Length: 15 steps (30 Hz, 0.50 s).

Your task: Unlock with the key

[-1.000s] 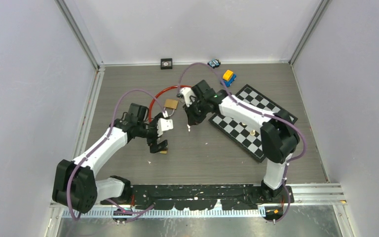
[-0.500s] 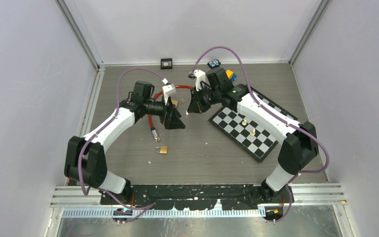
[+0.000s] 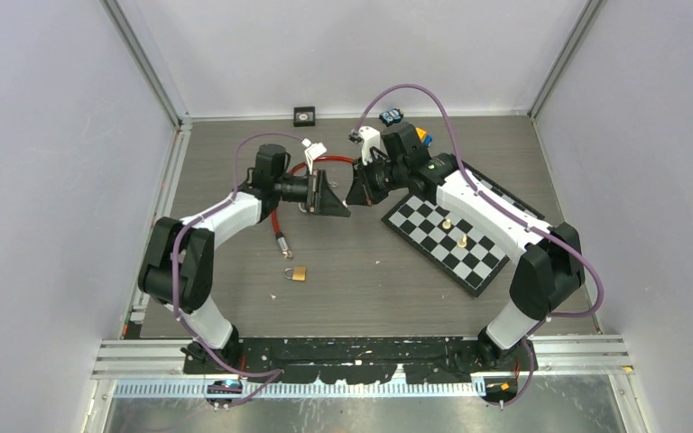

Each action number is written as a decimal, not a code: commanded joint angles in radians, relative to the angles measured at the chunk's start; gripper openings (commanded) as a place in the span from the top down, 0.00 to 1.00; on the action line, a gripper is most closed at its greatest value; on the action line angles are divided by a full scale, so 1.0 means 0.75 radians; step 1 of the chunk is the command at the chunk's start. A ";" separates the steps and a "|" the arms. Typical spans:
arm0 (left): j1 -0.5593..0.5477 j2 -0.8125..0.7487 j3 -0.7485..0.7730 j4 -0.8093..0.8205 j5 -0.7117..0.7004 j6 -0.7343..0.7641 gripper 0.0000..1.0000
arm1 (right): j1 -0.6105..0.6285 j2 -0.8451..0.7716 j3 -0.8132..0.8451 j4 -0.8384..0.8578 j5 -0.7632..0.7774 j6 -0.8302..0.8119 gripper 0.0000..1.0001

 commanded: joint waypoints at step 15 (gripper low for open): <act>0.002 0.056 -0.012 0.371 0.105 -0.342 0.82 | -0.020 -0.079 -0.016 0.048 0.016 0.013 0.99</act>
